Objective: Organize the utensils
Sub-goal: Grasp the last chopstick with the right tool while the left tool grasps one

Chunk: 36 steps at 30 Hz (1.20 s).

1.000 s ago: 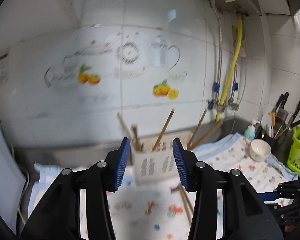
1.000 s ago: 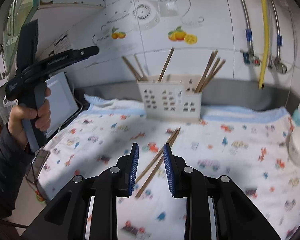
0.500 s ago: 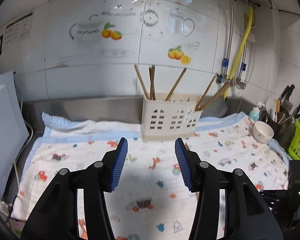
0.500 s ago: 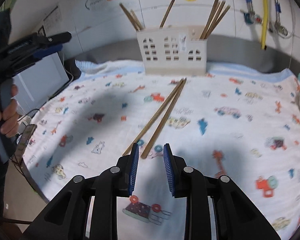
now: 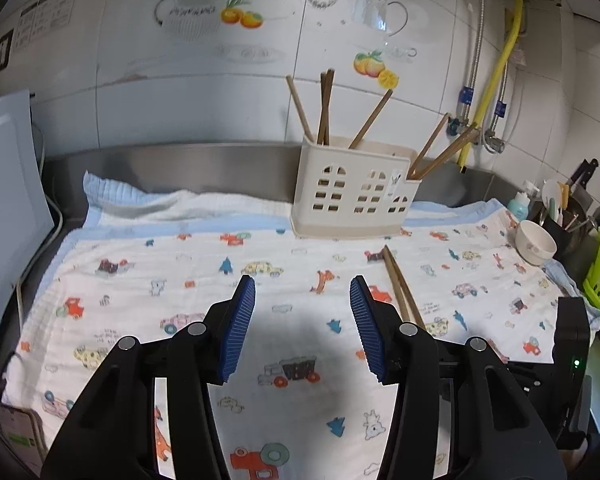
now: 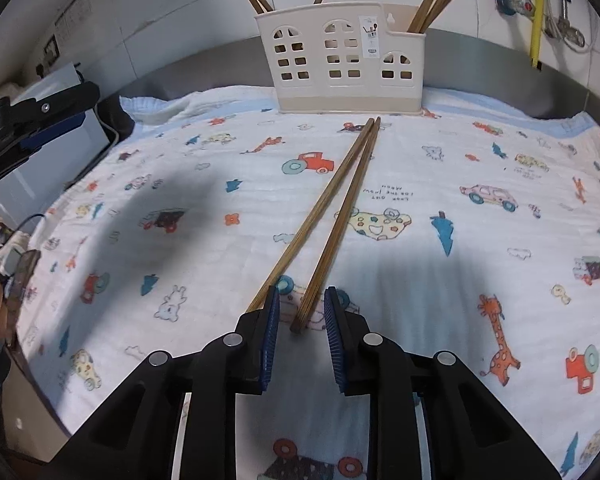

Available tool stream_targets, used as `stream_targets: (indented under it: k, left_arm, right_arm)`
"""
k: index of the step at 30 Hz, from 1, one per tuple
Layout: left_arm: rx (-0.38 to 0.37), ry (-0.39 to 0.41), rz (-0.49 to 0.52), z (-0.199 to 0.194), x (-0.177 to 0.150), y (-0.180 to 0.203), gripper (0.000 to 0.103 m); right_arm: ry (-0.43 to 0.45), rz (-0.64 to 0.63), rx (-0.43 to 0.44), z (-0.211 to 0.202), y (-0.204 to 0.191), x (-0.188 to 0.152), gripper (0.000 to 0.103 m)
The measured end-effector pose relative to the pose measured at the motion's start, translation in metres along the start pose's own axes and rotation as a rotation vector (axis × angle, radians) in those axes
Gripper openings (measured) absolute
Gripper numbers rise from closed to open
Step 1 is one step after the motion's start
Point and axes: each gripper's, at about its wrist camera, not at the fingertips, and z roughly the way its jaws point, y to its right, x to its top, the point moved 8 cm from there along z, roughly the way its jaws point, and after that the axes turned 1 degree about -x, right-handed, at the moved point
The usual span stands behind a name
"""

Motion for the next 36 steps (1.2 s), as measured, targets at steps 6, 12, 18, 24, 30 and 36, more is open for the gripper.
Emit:
stream_targets:
  k: [6, 12, 18, 24, 30, 36]
  left_arm:
    - [-0.012, -0.023, -0.009, 0.006, -0.01, 0.002, 0.05]
    - [-0.055, -0.068, 0.0, 0.016, -0.024, 0.014, 0.05]
    - [-0.136, -0.154, 0.02, 0.034, -0.049, 0.045, 0.049]
    - [-0.192, -0.231, 0.045, 0.046, -0.078, 0.081, 0.047]
    - [-0.177, -0.31, 0.054, 0.065, -0.103, 0.098, 0.026]
    - [-0.123, -0.318, 0.099, 0.073, -0.109, 0.102, 0.017]
  right_arm:
    - [0.004, -0.026, -0.075, 0.0, 0.003, -0.002, 0.011]
    - [0.011, 0.002, -0.082, -0.007, 0.016, -0.006, 0.007]
    - [0.031, 0.049, -0.083, -0.026, 0.042, -0.014, 0.006]
    - [0.051, 0.075, -0.095, -0.048, 0.065, -0.023, 0.006]
    - [0.053, 0.088, -0.085, -0.056, 0.074, -0.034, 0.006]
    - [0.045, 0.101, -0.069, -0.053, 0.075, -0.037, 0.007]
